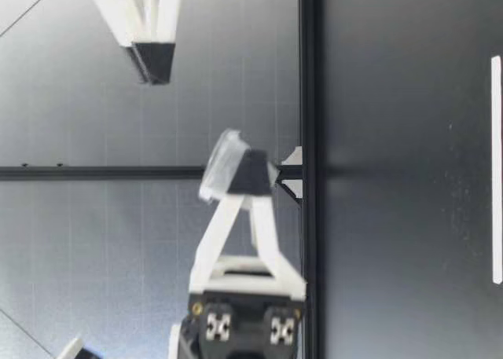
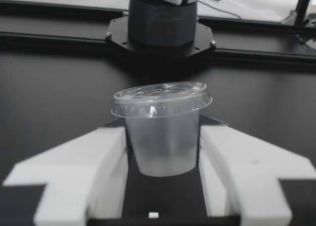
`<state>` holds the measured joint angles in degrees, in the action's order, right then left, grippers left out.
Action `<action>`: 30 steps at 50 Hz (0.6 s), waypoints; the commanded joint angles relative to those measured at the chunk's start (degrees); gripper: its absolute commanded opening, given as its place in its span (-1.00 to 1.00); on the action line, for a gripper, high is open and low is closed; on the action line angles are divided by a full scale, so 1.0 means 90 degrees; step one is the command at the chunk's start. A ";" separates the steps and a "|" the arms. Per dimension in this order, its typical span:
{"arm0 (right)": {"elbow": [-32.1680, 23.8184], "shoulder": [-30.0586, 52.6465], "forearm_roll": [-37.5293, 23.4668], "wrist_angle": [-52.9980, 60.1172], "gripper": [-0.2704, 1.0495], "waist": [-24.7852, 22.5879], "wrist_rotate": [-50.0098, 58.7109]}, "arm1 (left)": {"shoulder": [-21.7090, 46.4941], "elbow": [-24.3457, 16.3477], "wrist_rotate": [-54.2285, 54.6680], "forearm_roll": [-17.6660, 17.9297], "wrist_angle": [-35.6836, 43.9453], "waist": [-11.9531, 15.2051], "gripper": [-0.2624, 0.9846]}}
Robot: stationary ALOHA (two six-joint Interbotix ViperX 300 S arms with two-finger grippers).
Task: Pick up the plastic cup and open its lid.
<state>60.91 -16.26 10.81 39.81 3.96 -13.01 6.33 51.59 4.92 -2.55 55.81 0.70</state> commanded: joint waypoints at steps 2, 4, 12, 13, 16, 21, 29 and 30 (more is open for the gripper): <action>-0.0010 -0.0117 -0.0117 -0.0117 0.19 -0.0029 0.0518 | -0.0342 0.0078 -0.0127 -0.0010 0.0029 -0.0010 -0.21; 0.0000 -0.0107 -0.0186 -0.0166 0.19 -0.0029 0.0654 | -0.0400 0.0117 -0.0186 -0.0010 0.0029 -0.0010 -0.21; -0.0039 -0.0068 -0.0371 -0.0195 0.19 -0.0049 0.0830 | -0.0527 0.0234 -0.0234 -0.0020 0.0107 -0.0010 -0.21; -0.0049 -0.0068 -0.0381 -0.0195 0.19 -0.0039 0.0830 | -0.0537 0.0254 -0.0244 -0.0020 0.0137 -0.0010 -0.21; -0.0039 -0.0078 -0.0391 -0.0195 0.19 -0.0039 0.0830 | -0.0566 0.0322 -0.0244 -0.0010 0.0195 -0.0010 -0.21; -0.0029 -0.0068 -0.0391 -0.0195 0.19 -0.0049 0.0830 | -0.0635 0.0430 -0.0244 -0.0020 0.0293 -0.0010 -0.21; -0.0039 -0.0049 -0.0391 -0.0225 0.19 -0.0039 0.0830 | -0.0742 0.0498 -0.0283 -0.0010 0.0371 -0.0010 -0.21; -0.0049 -0.0039 -0.0391 -0.0225 0.19 -0.0049 0.0830 | -0.0762 0.0488 -0.0303 -0.0010 0.0361 -0.0010 -0.21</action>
<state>61.35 -16.35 7.38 37.62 3.78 -5.63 1.41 56.43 2.46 -2.64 58.54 0.70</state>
